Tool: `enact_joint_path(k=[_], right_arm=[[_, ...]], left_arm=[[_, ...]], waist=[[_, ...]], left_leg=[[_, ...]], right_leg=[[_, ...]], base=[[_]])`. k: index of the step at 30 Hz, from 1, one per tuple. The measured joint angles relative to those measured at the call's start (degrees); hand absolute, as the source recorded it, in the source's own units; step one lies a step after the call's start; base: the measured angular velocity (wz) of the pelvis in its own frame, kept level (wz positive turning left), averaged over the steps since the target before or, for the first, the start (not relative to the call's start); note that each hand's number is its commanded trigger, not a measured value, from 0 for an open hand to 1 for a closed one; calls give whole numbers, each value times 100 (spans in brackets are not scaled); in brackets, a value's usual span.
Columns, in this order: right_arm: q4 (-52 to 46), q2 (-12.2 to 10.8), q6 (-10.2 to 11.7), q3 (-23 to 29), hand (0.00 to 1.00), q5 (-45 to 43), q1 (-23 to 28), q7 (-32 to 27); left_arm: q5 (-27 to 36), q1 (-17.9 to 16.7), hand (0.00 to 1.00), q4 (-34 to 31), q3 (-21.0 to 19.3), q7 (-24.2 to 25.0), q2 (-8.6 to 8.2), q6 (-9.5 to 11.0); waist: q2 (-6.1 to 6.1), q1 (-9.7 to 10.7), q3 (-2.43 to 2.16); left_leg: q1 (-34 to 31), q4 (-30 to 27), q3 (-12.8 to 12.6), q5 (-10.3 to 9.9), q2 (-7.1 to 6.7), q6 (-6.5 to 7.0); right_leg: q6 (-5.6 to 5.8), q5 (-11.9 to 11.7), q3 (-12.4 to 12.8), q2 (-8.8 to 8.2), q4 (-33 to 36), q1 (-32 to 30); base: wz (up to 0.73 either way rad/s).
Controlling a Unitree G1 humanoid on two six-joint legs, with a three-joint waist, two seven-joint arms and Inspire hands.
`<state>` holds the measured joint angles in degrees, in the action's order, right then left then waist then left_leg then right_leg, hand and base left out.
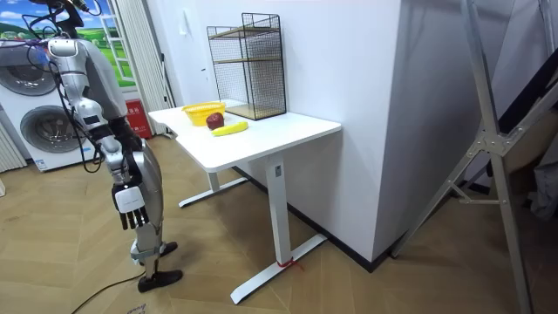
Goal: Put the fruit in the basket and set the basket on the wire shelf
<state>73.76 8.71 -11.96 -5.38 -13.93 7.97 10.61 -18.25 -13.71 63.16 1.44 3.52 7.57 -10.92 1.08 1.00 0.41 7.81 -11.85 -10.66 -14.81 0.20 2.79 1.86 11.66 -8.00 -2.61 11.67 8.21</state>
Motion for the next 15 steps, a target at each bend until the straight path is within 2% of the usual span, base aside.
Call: enact_joint_path(k=[15], right_arm=[[3, 0, 23, 31, 0, 99, -4, -130]], left_arm=[[0, 77, 0, 88, -18, -18, 0, 10]], waist=[[-1, 16, -2]], left_leg=[[-19, -5, 4, 0, -2, 0]], right_leg=[[-2, 2, 15, 1, 3, -9]], base=[[0]])
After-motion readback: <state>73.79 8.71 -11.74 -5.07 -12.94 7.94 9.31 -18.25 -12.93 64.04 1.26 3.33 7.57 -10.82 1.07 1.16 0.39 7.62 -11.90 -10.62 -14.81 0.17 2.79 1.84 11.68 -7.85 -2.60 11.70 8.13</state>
